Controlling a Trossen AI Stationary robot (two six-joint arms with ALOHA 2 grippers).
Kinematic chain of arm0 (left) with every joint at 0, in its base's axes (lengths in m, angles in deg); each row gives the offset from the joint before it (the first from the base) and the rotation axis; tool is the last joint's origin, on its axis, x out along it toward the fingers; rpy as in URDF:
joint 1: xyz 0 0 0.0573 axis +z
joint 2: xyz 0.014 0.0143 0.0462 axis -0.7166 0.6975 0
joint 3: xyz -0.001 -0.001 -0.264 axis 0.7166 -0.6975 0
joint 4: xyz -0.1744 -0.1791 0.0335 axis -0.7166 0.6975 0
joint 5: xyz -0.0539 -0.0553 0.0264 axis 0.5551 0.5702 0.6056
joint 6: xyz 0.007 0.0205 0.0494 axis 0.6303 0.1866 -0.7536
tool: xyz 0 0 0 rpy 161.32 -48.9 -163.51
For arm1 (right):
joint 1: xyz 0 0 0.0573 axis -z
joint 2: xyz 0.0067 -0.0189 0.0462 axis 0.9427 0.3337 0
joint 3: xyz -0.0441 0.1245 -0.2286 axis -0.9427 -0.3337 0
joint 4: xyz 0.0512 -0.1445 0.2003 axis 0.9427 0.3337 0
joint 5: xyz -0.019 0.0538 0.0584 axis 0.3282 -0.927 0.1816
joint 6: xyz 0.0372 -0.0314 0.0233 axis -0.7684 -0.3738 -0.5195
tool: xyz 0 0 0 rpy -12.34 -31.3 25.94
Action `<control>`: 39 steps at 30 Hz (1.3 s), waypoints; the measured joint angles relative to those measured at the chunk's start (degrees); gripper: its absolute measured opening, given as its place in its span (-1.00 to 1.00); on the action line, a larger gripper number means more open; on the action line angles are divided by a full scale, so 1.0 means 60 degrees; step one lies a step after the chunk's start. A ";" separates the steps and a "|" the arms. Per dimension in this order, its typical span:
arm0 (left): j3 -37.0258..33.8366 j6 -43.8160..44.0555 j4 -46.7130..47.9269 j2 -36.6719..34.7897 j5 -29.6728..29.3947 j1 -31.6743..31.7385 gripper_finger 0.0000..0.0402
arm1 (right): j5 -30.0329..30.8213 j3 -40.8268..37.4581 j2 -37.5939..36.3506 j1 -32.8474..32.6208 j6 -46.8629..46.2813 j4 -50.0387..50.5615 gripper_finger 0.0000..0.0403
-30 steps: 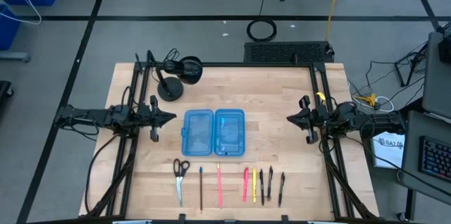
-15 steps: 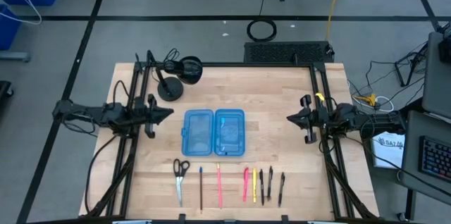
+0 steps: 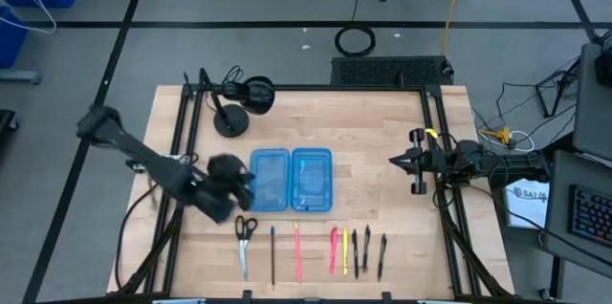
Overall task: Pick & place school supplies into a supply box
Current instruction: Put the black scissors into the blue box
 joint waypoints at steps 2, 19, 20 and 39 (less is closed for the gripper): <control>0.1405 0.1789 0.2112 0.1346 0.1480 -0.0116 -0.99 | 0.0000 0.0000 0.0000 0.0000 -0.0074 0.0132 -1.00; 0.4498 0.7243 0.5024 0.4205 0.3612 -0.1792 -0.99 | 0.0000 0.0000 0.0047 0.0000 -0.0907 0.1222 -1.00; 0.4388 0.7463 0.4858 0.4202 0.3505 -0.1789 -0.99 | 0.0000 0.0000 0.0047 0.0000 -0.0998 0.1143 -1.00; 0.1740 0.8077 0.0332 0.4201 0.4581 -0.0810 -0.36 | 0.0000 -0.0073 0.0259 0.0000 -0.1078 0.0810 -1.00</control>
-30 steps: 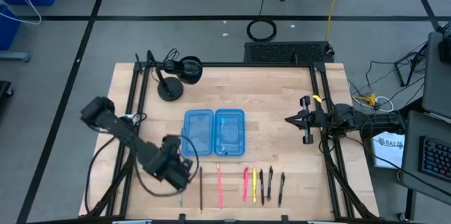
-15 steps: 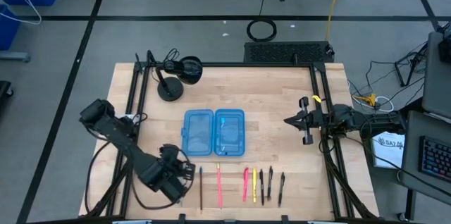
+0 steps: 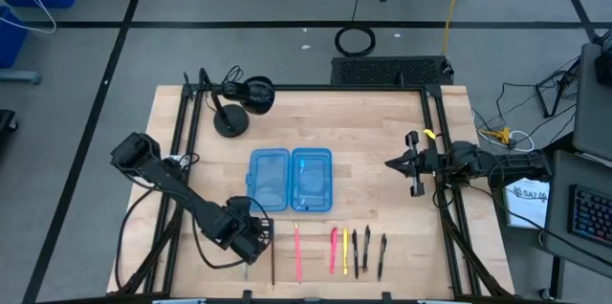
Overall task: Pick & place school supplies into a supply box
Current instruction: Put the black scissors into the blue box
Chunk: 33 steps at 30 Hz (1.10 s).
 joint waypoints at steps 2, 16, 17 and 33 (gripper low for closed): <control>-0.0073 0.0272 0.0040 0.0003 0.0004 0.0000 -0.23 | 0.0000 0.0000 0.0080 0.0000 0.0153 -0.0006 -1.00; -0.0085 0.0487 0.0568 0.0298 0.0267 0.0087 0.04 | 0.0000 0.0000 0.0181 0.0000 0.0146 -0.0296 -1.00; -0.0092 0.0324 0.0572 0.0316 0.0273 0.0102 0.04 | 0.0000 0.0000 0.0181 0.0000 0.0146 -0.0342 -1.00; -0.0080 0.0295 0.0499 0.1206 0.1067 0.0222 0.04 | -0.0021 0.0000 0.0232 0.0000 -0.0168 -0.0666 -1.00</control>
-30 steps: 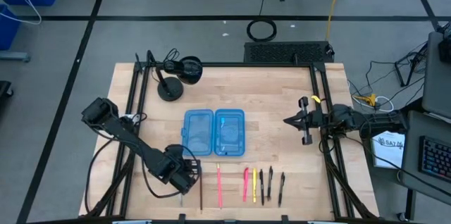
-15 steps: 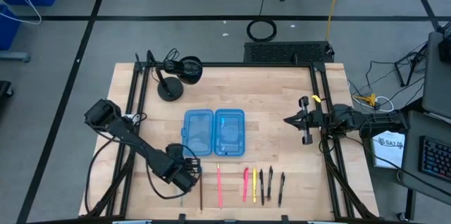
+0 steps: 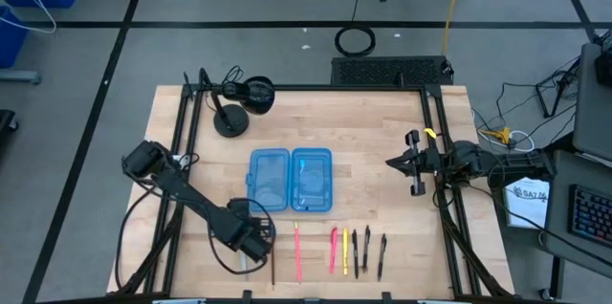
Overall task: Pick & place school supplies into a supply box
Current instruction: Put the black scissors into the blue box
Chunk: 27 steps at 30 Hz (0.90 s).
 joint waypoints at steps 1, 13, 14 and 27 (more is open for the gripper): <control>0.0011 0.0042 0.0000 0.0053 -0.0010 0.0000 0.04 | -0.0002 0.0000 0.0000 0.0000 0.0000 0.0000 -1.00; 0.0038 -0.0732 -0.0032 0.0550 -0.0088 0.0021 0.04 | 0.0002 0.0000 0.0000 0.0000 0.0018 -0.0058 -1.00; 0.0043 -0.1117 -0.0085 0.0595 -0.0112 0.0025 0.04 | 0.0005 0.0000 0.0000 0.0000 0.0018 -0.0058 -1.00; 0.0009 -0.4229 -0.0451 0.0768 -0.0389 0.0030 0.04 | 0.0010 0.0000 0.0000 0.0000 0.0018 -0.0088 -1.00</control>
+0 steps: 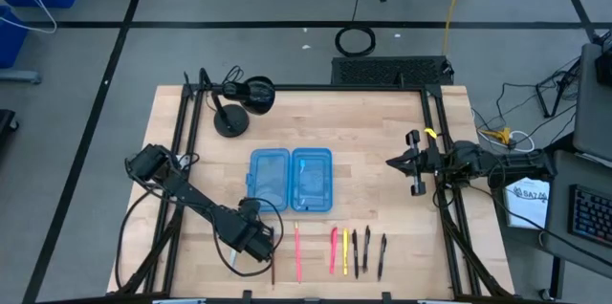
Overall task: Pick & place school supplies into a supply box
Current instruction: Put the black scissors into the blue box
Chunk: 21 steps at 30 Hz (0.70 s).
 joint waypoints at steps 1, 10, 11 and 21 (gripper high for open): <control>0.0001 0.0040 -0.0017 0.0000 0.0002 0.0041 0.04 | 0.0000 0.0000 0.0000 -0.0002 -0.0006 -0.0038 -1.00; -0.0222 0.1930 -0.0443 -0.0037 0.0731 0.0385 0.04 | 0.0000 0.0000 0.0000 -0.0003 -0.0033 -0.0262 -1.00; -0.0303 0.1942 -0.0552 -0.0050 0.0705 0.0380 0.04 | 0.0000 0.0000 0.0000 -0.0003 -0.0033 -0.0255 -1.00; -0.0997 0.1412 -0.1309 -0.0186 -0.0100 0.0105 0.00 | -0.0015 0.0000 0.0000 0.0000 -0.0398 -0.0253 -1.00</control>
